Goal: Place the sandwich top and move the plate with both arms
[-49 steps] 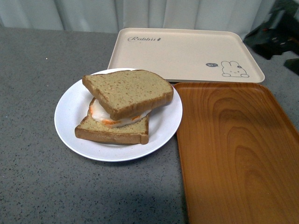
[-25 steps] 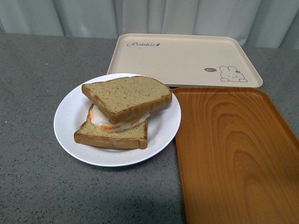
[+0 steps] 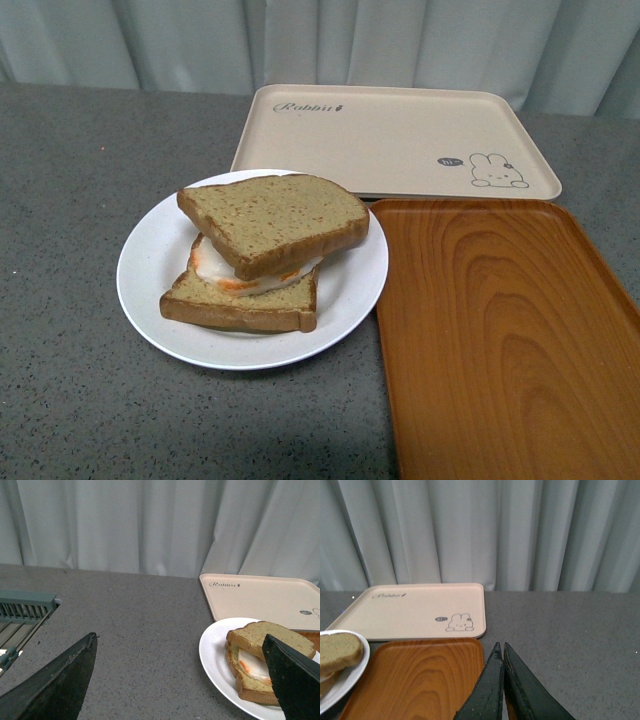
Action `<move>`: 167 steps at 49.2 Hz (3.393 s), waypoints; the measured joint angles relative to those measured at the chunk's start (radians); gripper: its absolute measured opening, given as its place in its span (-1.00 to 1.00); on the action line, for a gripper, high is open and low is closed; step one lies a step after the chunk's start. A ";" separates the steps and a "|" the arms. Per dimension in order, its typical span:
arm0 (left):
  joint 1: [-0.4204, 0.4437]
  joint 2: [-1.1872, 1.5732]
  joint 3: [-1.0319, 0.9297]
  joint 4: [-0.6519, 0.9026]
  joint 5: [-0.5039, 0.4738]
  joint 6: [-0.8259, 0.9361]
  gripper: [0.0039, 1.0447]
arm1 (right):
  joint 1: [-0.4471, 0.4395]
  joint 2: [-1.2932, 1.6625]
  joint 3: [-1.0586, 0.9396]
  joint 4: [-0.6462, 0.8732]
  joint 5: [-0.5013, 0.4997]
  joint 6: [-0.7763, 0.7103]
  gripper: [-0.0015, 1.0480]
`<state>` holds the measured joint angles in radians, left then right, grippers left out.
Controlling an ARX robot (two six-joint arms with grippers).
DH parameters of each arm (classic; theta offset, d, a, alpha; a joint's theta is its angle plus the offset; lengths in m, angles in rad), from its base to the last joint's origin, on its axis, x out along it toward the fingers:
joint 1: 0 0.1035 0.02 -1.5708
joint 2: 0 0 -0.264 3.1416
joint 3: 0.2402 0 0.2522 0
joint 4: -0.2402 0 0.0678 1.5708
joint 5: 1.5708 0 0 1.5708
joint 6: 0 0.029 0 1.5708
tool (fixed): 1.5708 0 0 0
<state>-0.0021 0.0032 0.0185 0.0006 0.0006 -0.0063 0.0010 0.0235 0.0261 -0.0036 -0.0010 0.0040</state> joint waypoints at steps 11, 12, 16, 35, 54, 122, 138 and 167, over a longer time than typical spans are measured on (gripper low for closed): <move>0.000 0.000 0.000 0.000 0.000 0.000 0.88 | 0.000 -0.018 -0.020 0.001 0.000 0.000 -0.98; 0.000 0.000 0.000 0.000 0.000 0.000 0.88 | 0.000 -0.018 -0.020 0.001 0.000 0.000 -0.98; 0.000 0.000 0.000 0.000 0.000 0.000 0.88 | 0.000 -0.019 -0.020 0.001 0.000 0.000 -0.98; 0.000 0.000 0.000 0.000 0.000 0.000 0.88 | 0.001 0.025 0.019 -0.103 0.020 0.087 -0.86; 0.000 0.000 0.000 0.000 0.000 0.000 0.88 | 0.000 0.182 0.104 -0.335 0.035 0.607 0.33; 0.000 0.000 0.000 0.000 0.000 0.001 0.88 | 0.000 -0.019 -0.019 0.000 0.001 0.002 -0.98; 0.000 0.000 0.000 0.000 0.000 0.001 0.88 | 0.000 -0.019 -0.019 0.000 0.001 -0.001 -0.74; -0.002 0.071 0.027 -0.093 0.031 -0.232 0.88 | 0.000 -0.019 -0.019 0.000 0.001 -0.001 0.82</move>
<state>-0.0044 0.0742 0.0460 -0.0925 0.0311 -0.2379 0.0010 0.0040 0.0067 -0.0036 -0.0002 0.0032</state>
